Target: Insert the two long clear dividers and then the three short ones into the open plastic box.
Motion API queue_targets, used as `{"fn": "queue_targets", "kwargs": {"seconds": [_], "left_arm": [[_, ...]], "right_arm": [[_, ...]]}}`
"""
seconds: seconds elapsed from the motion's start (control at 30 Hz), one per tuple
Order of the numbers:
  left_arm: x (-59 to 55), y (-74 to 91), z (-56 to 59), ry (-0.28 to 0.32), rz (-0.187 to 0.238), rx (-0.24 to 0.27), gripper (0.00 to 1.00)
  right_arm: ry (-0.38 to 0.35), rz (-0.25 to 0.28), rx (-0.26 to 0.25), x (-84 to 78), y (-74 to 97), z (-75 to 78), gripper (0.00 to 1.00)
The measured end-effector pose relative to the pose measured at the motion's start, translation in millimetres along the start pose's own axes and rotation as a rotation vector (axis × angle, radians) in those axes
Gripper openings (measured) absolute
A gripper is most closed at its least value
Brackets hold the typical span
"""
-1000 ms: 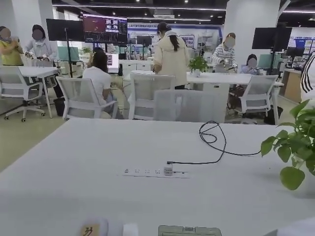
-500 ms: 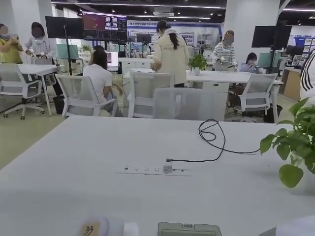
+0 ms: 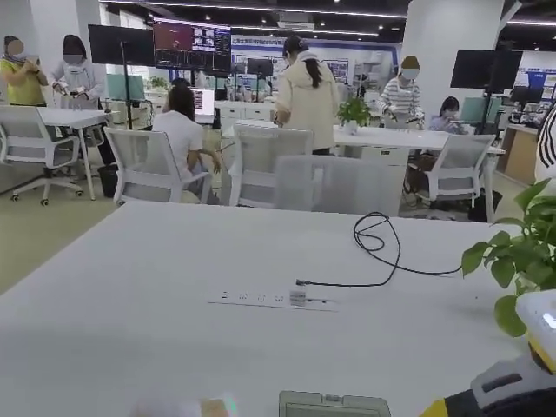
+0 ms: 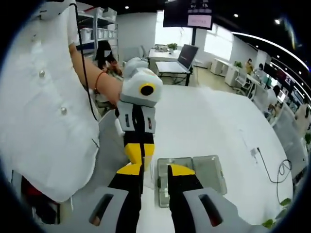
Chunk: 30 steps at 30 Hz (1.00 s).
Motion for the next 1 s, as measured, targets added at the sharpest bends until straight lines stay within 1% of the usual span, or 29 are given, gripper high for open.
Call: {"fn": "queue_targets", "kwargs": {"seconds": [0.03, 0.07, 0.1, 0.17, 0.23, 0.27, 0.33, 0.37, 0.47, 0.53, 0.6, 0.67, 1.0], "left_arm": [[1.5, 0.1, 1.9, -0.034, -0.003, -0.012, 0.00], [1.9, 0.3, 4.0, -0.053, -0.008, -0.023, 0.00], [2.6, 0.4, 5.5, -0.072, -0.016, -0.033, 0.00], [3.8, 0.9, 8.5, -0.103, -0.027, -0.048, 0.00], [4.8, 2.2, 10.3, -0.113, -0.028, -0.057, 0.00], [5.2, 2.7, 11.1, -0.114, -0.028, -0.061, 0.00], [6.0, 3.6, 13.0, -0.140, -0.026, -0.069, 0.00], [6.1, 3.9, 13.2, -0.137, -0.023, -0.070, 0.00], [7.7, 5.4, 14.3, -0.137, 0.000, -0.076, 0.00], [8.1, 5.5, 14.9, -0.137, 0.003, -0.078, 0.00], [7.8, 5.8, 15.3, -0.150, -0.003, -0.076, 0.00], [8.3, 6.3, 15.7, -0.145, 0.006, -0.077, 0.00], [5.9, 7.3, 17.1, -0.173, -0.009, -0.070, 0.00]], "right_arm": [[-0.020, -0.002, 0.054, 0.4, 0.5, -0.4, 0.19], [-0.028, -0.004, 0.088, 0.6, 0.2, -0.4, 0.18], [-0.044, -0.017, 0.129, 0.2, -0.8, -1.5, 0.17], [-0.048, -0.031, 0.186, -0.3, -3.2, -3.4, 0.16], [-0.047, -0.047, 0.204, -0.2, -6.0, -4.0, 0.15], [-0.043, -0.047, 0.208, 0.4, -7.1, -4.3, 0.13], [-0.049, -0.039, 0.240, 2.3, -9.5, -6.8, 0.10], [-0.055, -0.038, 0.250, 3.0, -10.3, -7.8, 0.10], [-0.046, -0.043, 0.273, 4.6, -13.1, -11.3, 0.09], [-0.041, -0.047, 0.282, 4.2, -13.8, -11.2, 0.07], [-0.039, -0.048, 0.295, 3.9, -14.1, -11.5, 0.05], [-0.028, -0.057, 0.306, 2.7, -14.9, -12.3, 0.03], [-0.020, -0.055, 0.311, 1.5, -17.2, -14.4, 0.03]]}}
Point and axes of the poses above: the centre of the closed fingertips' face, and the gripper's own axes: y roughly backward along the fingers, z roughly to its right, x roughly out of its top, the point moved 9 cm from there along y, roughly backward along the fingers, and after that the axes turned 6 degrees about -x, right-handed, at the moved point
